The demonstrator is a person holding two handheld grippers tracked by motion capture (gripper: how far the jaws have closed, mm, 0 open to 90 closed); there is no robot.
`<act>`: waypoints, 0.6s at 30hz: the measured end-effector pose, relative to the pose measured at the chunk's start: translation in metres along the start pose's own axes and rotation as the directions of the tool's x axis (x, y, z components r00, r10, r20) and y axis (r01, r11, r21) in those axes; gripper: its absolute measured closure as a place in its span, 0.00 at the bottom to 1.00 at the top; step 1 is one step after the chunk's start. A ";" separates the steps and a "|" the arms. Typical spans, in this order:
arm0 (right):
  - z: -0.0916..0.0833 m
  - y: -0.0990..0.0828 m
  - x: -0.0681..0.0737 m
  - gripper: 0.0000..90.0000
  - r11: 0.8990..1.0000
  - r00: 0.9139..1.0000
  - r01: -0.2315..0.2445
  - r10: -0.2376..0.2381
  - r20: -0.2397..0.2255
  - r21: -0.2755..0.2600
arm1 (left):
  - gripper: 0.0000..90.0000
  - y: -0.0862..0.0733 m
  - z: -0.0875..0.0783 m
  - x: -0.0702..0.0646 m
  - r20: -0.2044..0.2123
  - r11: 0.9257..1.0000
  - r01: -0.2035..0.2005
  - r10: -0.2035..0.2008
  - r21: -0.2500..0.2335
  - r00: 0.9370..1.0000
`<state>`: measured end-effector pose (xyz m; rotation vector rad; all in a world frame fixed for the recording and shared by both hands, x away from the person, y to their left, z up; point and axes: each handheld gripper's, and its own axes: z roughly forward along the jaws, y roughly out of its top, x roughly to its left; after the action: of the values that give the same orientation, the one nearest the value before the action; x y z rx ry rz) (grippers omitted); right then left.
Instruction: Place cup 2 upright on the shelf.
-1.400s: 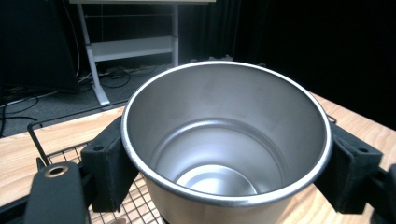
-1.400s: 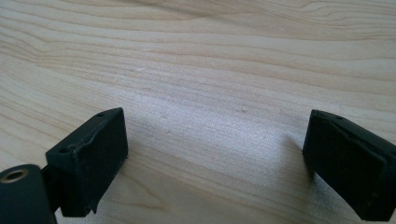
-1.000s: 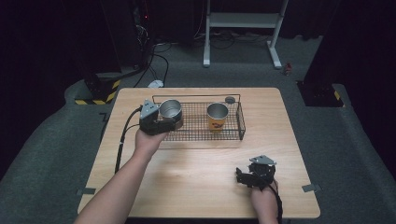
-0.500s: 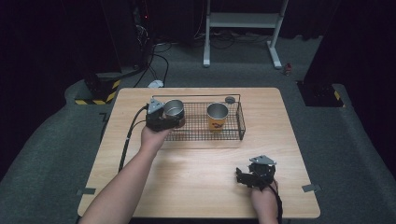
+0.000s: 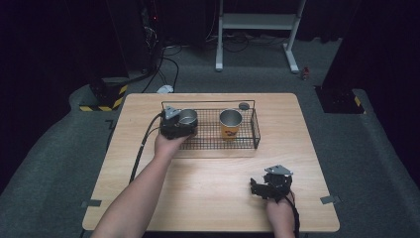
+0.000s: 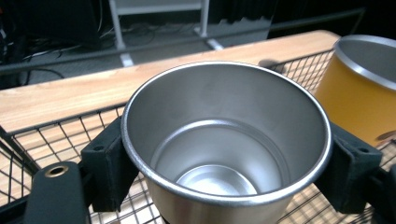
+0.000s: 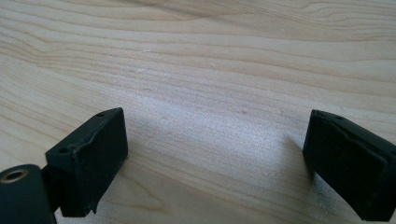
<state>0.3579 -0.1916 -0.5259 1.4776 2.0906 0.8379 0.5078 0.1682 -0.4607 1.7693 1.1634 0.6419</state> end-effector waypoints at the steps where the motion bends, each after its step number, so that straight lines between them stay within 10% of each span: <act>1: 0.000 0.000 0.000 0.07 1.000 1.000 0.000 0.000 0.000 0.000 | 0.21 -0.001 0.001 -0.001 -0.005 1.000 0.003 -0.003 0.006 1.000; 18: 0.000 0.000 0.000 0.07 1.000 1.000 0.002 -0.002 0.000 0.000 | 0.21 -0.007 0.019 -0.002 -0.055 0.989 -0.016 0.025 0.150 0.998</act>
<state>0.3576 -0.1917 -0.5258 1.4758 2.0916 0.8368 0.5190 0.1599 -0.4761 1.9014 1.2612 0.6348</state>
